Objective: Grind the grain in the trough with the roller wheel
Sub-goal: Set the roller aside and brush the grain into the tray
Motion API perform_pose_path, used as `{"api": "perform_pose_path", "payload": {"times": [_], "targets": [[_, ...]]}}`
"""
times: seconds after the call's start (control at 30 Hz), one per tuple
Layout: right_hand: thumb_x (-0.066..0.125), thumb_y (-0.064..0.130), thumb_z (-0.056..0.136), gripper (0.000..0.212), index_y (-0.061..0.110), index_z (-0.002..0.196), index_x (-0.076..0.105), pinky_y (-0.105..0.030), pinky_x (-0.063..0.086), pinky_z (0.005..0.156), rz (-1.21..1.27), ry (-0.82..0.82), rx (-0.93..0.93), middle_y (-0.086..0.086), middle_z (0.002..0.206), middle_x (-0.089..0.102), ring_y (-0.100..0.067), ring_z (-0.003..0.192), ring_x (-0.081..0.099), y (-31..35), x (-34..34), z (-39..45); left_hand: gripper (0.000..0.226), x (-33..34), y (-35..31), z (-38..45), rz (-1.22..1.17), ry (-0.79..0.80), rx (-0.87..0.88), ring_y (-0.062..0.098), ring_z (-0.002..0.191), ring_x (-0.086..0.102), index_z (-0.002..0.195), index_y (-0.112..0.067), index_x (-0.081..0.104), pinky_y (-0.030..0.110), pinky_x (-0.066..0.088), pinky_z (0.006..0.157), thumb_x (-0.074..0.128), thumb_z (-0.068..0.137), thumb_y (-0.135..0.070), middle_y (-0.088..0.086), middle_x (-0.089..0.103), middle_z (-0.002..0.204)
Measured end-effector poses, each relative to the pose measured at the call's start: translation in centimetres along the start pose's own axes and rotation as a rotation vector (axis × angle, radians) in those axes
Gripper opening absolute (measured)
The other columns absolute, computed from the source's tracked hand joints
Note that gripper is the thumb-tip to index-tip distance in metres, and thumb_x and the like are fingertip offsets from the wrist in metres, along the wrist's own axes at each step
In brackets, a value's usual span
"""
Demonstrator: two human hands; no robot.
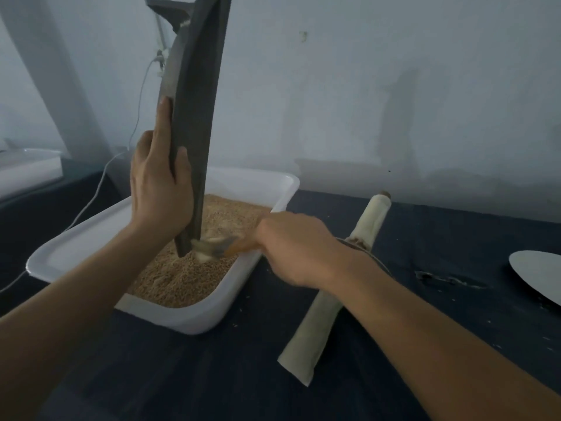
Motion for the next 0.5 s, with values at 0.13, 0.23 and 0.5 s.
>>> {"api": "perform_pose_path", "payload": {"times": [0.13,0.23,0.5], "targets": [[0.045,-0.001,0.093,0.070,0.058,0.131,0.044,-0.034,0.049,0.064,0.046,-0.184,0.078,0.005,0.096,0.051,-0.019,0.079,0.055,-2.2,-2.4,-0.3,0.056,0.0,-0.3,0.0,-0.059,-0.031,-0.107,0.015,0.077,0.051,0.146,-0.051,0.007,0.034,0.039,0.066,0.029,0.097,-0.036,0.002,0.057,0.109],[0.046,-0.002,0.092,0.068,0.052,0.134,0.044,-0.036,0.050,0.066,0.059,-0.115,0.028,0.003,0.097,0.050,-0.020,0.081,0.056,-0.5,-1.9,-1.1,0.055,0.0,-0.5,0.5,-0.120,-0.071,-0.179,0.002,0.061,0.047,0.147,-0.049,0.010,0.021,0.038,0.055,0.031,0.098,-0.031,-0.004,0.060,0.108],[0.047,0.011,0.095,0.061,0.069,0.116,0.048,-0.040,0.052,0.071,0.219,-0.254,0.183,0.005,0.091,0.061,-0.015,0.077,0.058,-5.2,-7.7,-6.8,0.053,-1.3,-4.2,1.4,-0.338,-0.069,-0.307,0.018,0.101,0.060,0.150,-0.037,0.020,0.039,0.054,0.084,0.032,0.101,-0.022,-0.015,0.048,0.139]]}}
Point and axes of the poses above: each hand's wrist, its own z-axis towards the middle knuckle, its own x-axis out of the palm, y = z × x, the point moved 3 cm from there along z, towards the middle knuckle
